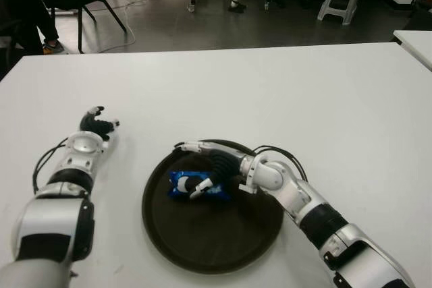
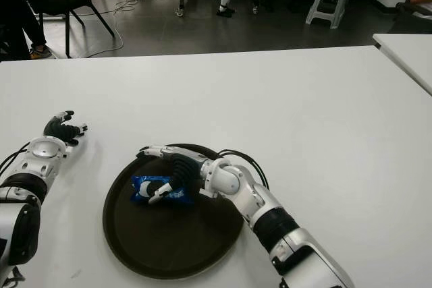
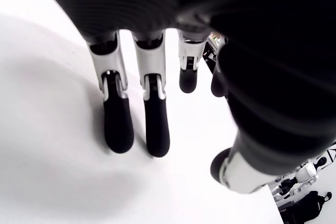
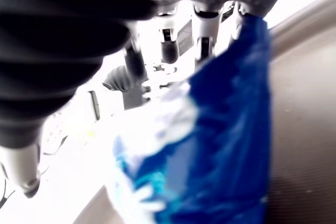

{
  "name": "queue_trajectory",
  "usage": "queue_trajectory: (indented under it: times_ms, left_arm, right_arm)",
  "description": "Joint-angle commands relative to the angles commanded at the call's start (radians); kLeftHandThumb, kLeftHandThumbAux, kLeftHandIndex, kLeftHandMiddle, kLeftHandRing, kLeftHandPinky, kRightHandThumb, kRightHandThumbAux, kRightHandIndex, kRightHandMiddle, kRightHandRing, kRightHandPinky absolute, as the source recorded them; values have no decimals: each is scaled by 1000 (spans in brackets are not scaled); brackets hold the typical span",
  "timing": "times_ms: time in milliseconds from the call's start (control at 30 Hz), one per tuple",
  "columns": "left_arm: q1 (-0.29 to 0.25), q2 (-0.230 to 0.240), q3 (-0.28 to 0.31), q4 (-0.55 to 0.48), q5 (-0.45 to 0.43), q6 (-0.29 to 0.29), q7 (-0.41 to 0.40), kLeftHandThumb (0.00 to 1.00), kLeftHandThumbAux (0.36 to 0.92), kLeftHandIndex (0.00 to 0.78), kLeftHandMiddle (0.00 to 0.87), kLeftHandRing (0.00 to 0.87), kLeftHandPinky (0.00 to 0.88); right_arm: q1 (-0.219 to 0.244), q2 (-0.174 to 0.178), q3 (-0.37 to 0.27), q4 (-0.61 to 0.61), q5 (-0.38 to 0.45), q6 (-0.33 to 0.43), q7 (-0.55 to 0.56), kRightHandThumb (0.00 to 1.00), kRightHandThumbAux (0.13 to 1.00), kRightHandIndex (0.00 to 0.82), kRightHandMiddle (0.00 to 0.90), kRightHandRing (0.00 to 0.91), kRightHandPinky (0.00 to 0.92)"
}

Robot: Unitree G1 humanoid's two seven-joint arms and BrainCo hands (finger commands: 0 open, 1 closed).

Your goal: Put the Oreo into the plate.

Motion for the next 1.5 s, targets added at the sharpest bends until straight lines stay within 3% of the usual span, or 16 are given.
queue_trajectory:
  times_ms: [467,967,1233,1300,1367,1500]
  left_arm:
    - [-2,0,0,0,-1,6,-1,241,765,77,93,123,171]
    - [0,-2,1,-1,-3,5,-9,222,789,47,71,89,114]
    - [1,-5,-4,-1,3,1,2,220,782,62,82,93,104]
    - [0,-7,-3,-1,2,2,7,217,778,61,83,94,107]
    - [0,-7,-3,-1,2,3,9,216,770,62,86,101,118]
    - [3,-11,13,-3,-15,-7,6,238,763,83,101,121,144]
  right_arm:
    - [7,3,0,-14,-1,32,-3,0,554,0,0,0,61]
    - [4,-39,2,-86,4,62,78,0,508,0,0,0,1]
    - [-170,-38,-86,204,40,-17,-6,0,482,0,0,0,0]
    - [-208,-72,-127,238,51,-36,-36,0,480,0,0,0,0]
    - [-227,-84,-143,264,54,-53,-51,0,479,0,0,0,0]
    - [-263,-159,-198,321,59,-83,-113,0,477,0,0,0,0]
